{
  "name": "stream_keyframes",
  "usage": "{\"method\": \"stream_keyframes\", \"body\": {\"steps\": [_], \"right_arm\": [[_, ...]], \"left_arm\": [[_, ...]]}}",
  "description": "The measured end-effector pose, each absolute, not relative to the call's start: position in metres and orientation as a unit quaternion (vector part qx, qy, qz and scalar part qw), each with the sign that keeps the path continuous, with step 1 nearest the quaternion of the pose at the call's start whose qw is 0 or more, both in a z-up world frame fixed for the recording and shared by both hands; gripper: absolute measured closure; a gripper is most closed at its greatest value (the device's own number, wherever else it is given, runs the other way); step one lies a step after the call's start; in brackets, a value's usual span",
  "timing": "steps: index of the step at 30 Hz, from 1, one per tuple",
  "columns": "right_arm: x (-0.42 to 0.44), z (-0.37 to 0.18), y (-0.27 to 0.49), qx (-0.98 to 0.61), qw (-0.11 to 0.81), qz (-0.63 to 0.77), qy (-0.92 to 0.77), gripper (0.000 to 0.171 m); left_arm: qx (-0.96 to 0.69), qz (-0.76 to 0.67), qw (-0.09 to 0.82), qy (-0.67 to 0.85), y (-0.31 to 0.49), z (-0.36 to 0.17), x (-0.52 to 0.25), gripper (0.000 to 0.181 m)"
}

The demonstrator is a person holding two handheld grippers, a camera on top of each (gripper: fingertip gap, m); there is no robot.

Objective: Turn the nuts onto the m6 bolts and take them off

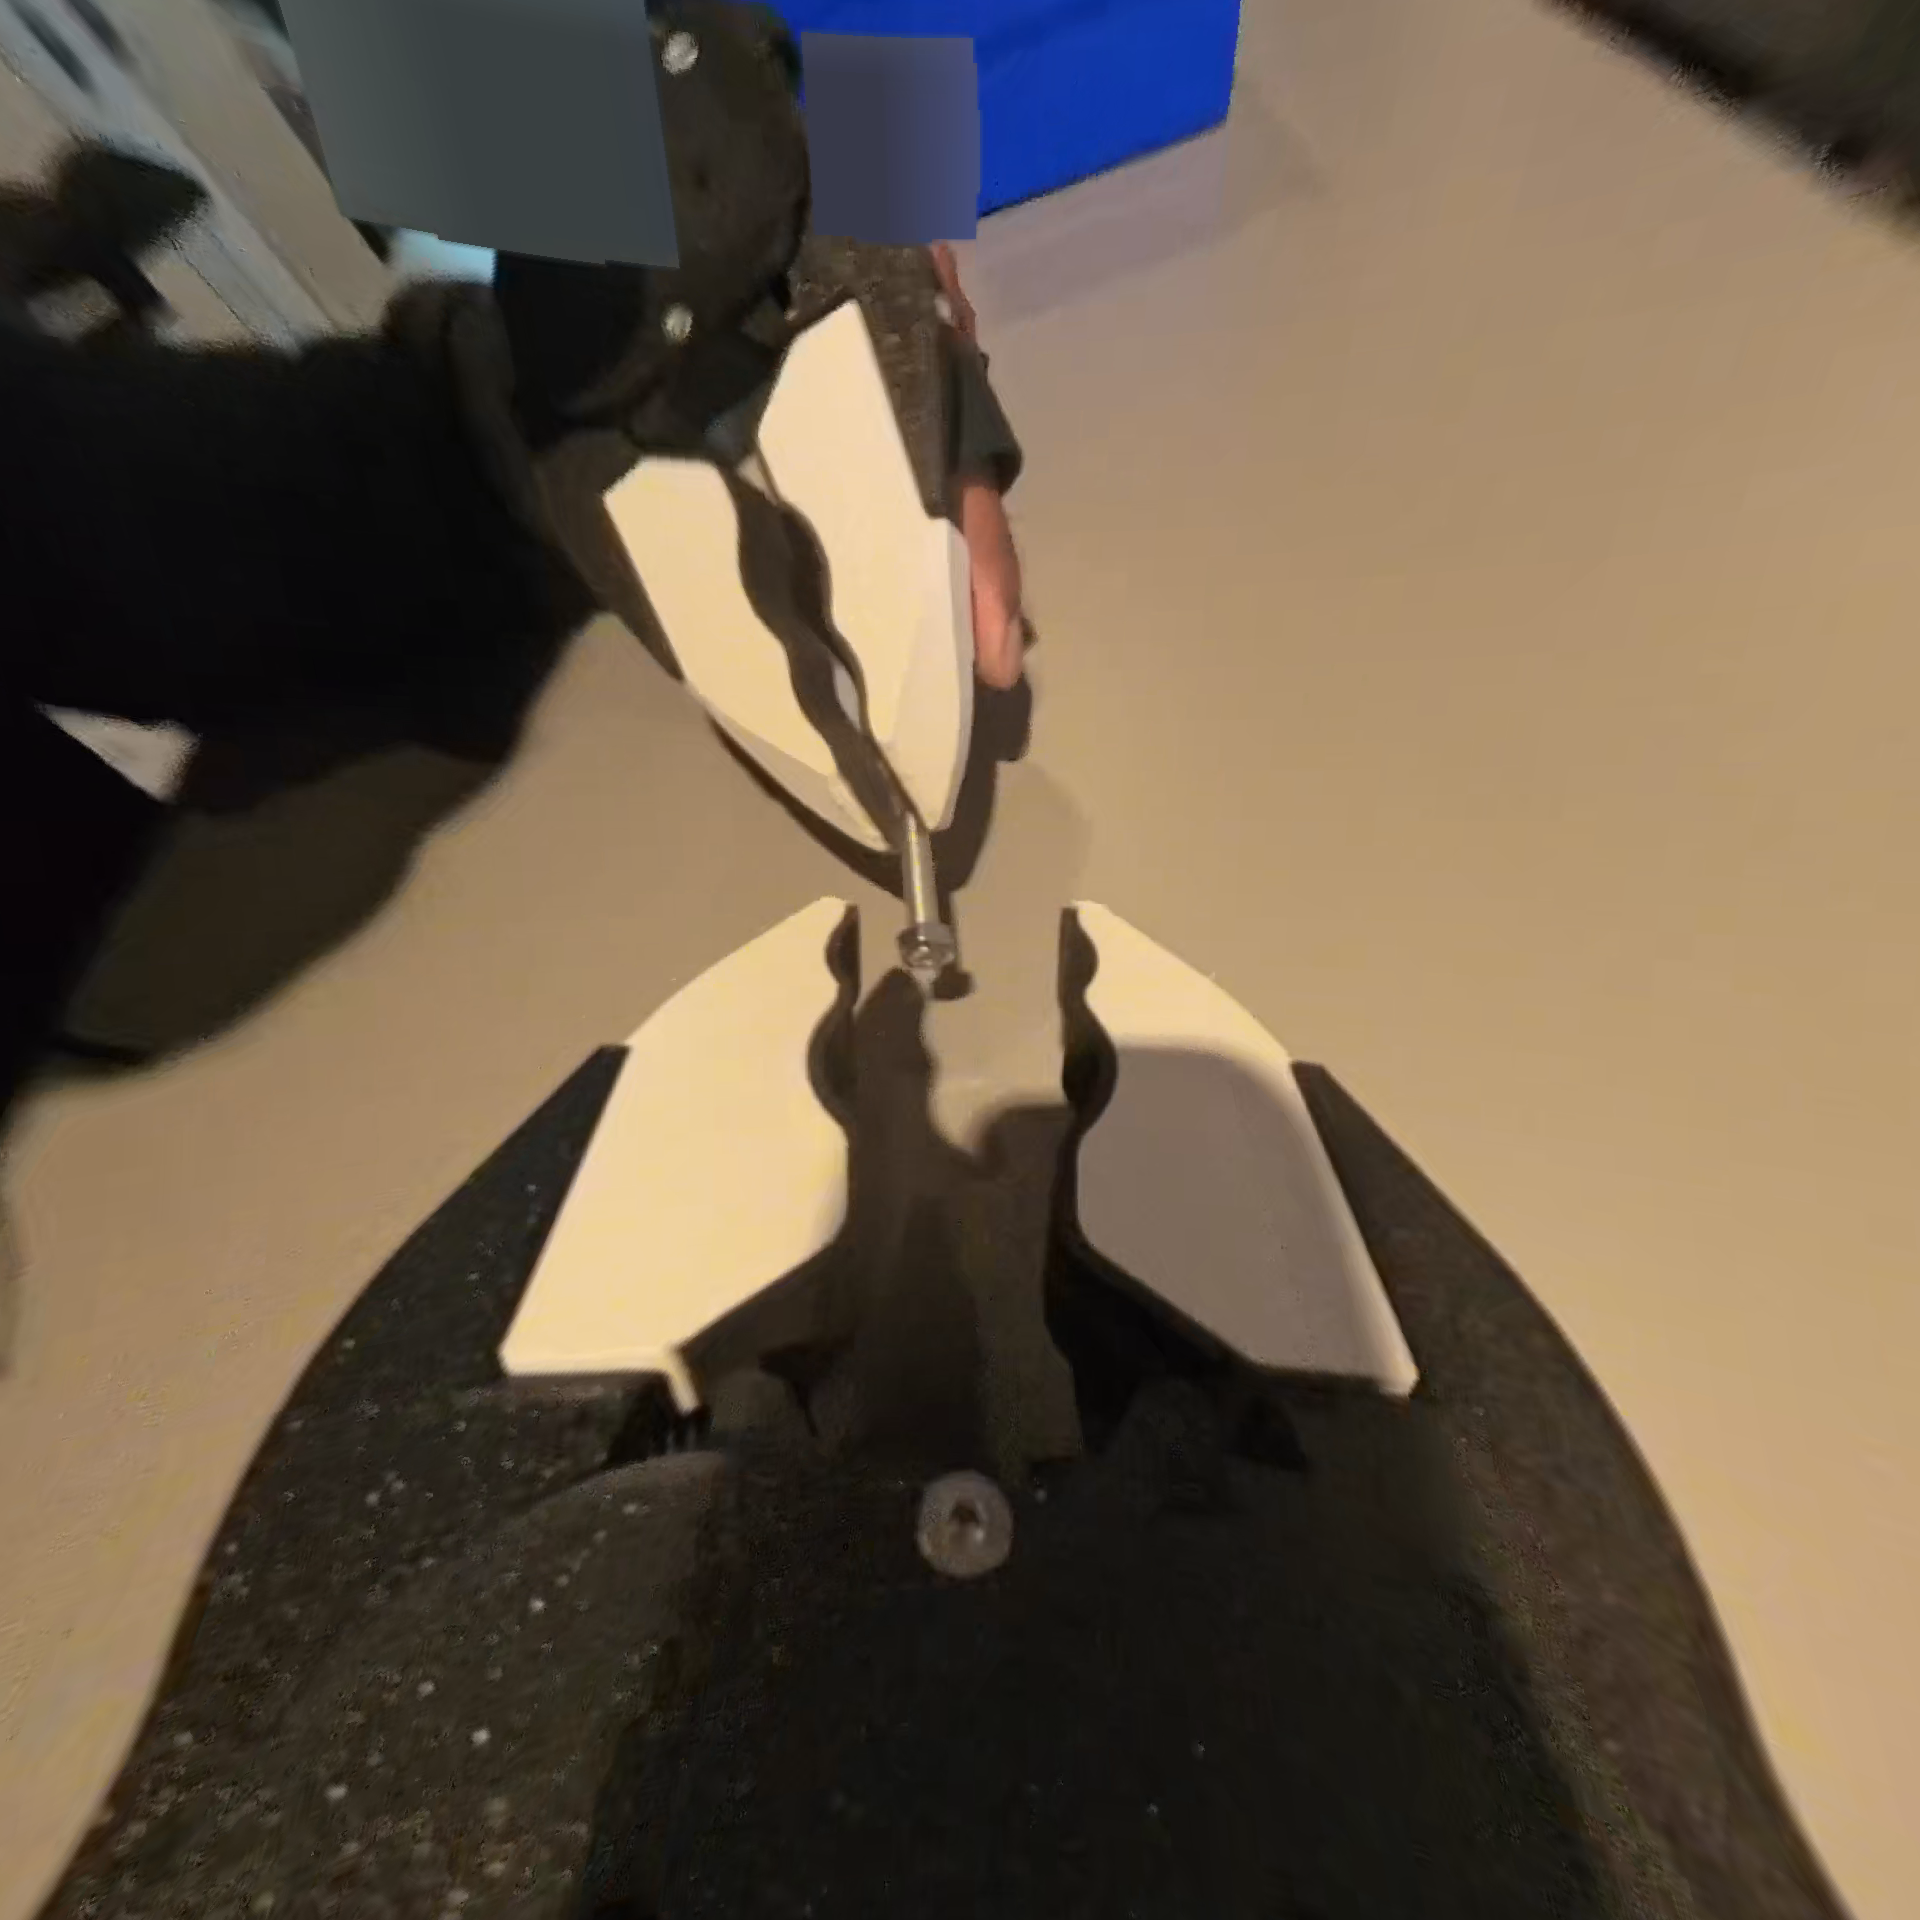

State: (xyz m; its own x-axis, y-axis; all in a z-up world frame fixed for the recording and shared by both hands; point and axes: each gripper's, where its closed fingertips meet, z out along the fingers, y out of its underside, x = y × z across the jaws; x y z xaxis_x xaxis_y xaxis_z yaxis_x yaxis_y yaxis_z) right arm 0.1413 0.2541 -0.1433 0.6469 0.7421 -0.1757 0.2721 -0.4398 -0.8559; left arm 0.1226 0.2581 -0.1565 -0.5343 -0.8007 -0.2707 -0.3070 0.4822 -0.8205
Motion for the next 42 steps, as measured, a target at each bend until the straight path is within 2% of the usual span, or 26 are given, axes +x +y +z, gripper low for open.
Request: {"method": "stream_keyframes", "body": {"steps": [4,8,11,14,17,19,21,23,26,29,32,37,39,42], "right_arm": [[0.141,-0.139,0.254,-0.723,0.511,0.09,-0.455,0.132],[0.132,-0.144,0.25,-0.685,0.527,0.025,-0.502,0.139],[0.131,-0.151,0.251,-0.693,0.511,0.008,-0.508,0.16],[0.13,-0.162,0.247,-0.772,0.438,0.096,-0.45,0.161],[0.125,-0.158,0.241,-0.84,0.348,0.303,-0.285,0.161],[0.126,-0.147,0.244,-0.826,0.327,0.42,-0.186,0.161],[0.127,-0.138,0.245,-0.798,0.333,0.473,-0.172,0.157],[0.131,-0.134,0.248,-0.788,0.371,0.442,-0.214,0.137],[0.137,-0.136,0.251,-0.771,0.455,0.293,-0.336,0.126],[0.136,-0.142,0.249,-0.724,0.51,0.144,-0.442,0.125],[0.131,-0.146,0.248,-0.685,0.534,0.06,-0.492,0.129],[0.127,-0.143,0.248,-0.662,0.556,0.024,-0.501,0.134],[0.127,-0.144,0.249,-0.664,0.554,0.02,-0.502,0.14],[0.126,-0.144,0.249,-0.66,0.558,0.016,-0.503,0.16]], "left_arm": [[-0.35,-0.384,0.335,0.786,0.259,-0.152,0.122,0.176],[-0.349,-0.388,0.334,0.785,0.259,-0.151,0.122,0.176],[-0.345,-0.389,0.331,0.788,0.256,-0.152,0.121,0.176],[-0.339,-0.373,0.327,0.799,0.254,-0.157,0.121,0.176],[-0.333,-0.377,0.33,0.799,0.253,-0.156,0.121,0.176],[-0.337,-0.383,0.335,0.792,0.254,-0.153,0.122,0.176],[-0.338,-0.39,0.336,0.788,0.254,-0.151,0.122,0.176],[-0.341,-0.39,0.338,0.786,0.255,-0.15,0.123,0.176],[-0.345,-0.401,0.339,0.778,0.257,-0.147,0.123,0.176],[-0.349,-0.416,0.336,0.77,0.257,-0.143,0.122,0.176],[-0.349,-0.423,0.331,0.767,0.257,-0.142,0.121,0.176],[-0.348,-0.419,0.326,0.772,0.255,-0.144,0.121,0.176],[-0.347,-0.419,0.324,0.774,0.254,-0.144,0.12,0.176],[-0.345,-0.418,0.322,0.776,0.253,-0.145,0.12,0.176]]}}
